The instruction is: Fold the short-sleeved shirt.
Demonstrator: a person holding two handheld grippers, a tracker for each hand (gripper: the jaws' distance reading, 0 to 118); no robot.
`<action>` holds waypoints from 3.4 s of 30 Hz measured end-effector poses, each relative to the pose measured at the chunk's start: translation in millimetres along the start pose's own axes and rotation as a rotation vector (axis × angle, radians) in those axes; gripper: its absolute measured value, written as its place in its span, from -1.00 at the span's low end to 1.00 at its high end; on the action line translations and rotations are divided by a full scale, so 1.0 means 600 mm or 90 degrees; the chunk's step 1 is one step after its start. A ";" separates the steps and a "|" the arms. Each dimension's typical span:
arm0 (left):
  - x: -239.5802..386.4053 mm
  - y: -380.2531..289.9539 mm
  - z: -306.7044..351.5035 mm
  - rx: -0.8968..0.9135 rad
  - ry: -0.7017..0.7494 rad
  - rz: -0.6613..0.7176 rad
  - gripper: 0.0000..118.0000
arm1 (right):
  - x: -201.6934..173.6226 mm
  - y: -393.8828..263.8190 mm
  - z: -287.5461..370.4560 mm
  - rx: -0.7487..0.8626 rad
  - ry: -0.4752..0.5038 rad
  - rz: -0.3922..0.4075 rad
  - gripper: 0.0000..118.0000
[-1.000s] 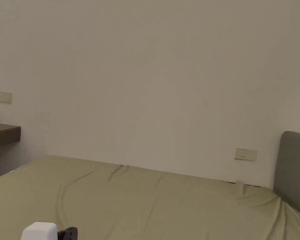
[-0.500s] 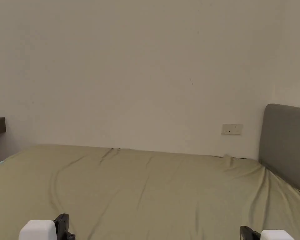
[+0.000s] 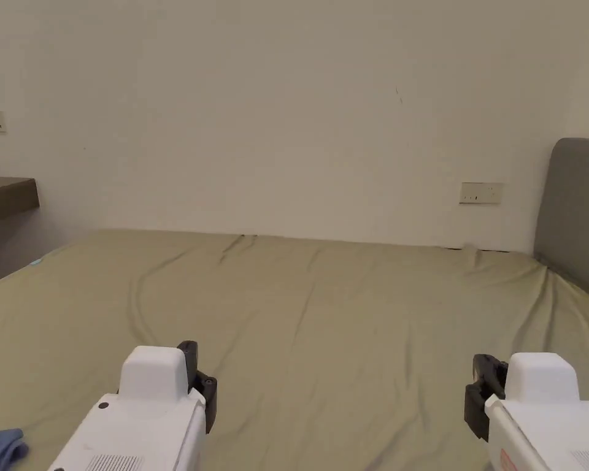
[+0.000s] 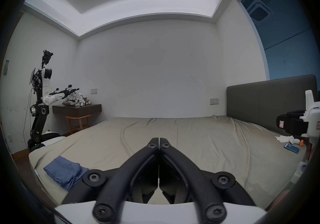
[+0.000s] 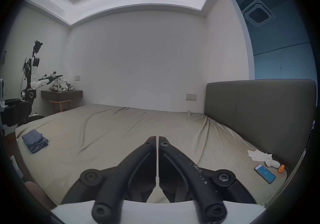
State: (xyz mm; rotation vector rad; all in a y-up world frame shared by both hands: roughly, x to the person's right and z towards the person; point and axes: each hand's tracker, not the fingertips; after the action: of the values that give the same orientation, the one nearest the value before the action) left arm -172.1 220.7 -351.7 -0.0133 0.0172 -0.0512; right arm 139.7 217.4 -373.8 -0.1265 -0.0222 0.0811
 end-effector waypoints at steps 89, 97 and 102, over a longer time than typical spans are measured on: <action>0.025 -0.022 -0.017 0.026 -0.024 -0.004 1.00 | -0.057 -0.016 -0.004 0.009 -0.017 -0.028 1.00; 0.022 -0.022 -0.018 0.023 -0.021 0.002 1.00 | -0.059 -0.019 -0.006 0.007 -0.020 -0.024 1.00; 0.022 -0.022 -0.018 0.027 -0.018 0.000 1.00 | -0.062 -0.020 -0.008 0.005 -0.022 -0.018 1.00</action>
State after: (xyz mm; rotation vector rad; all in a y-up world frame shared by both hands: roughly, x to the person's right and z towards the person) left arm -159.9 206.8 -362.9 0.0277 -0.0116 -0.0509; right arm 103.7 201.9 -377.6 -0.1164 -0.0577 0.0555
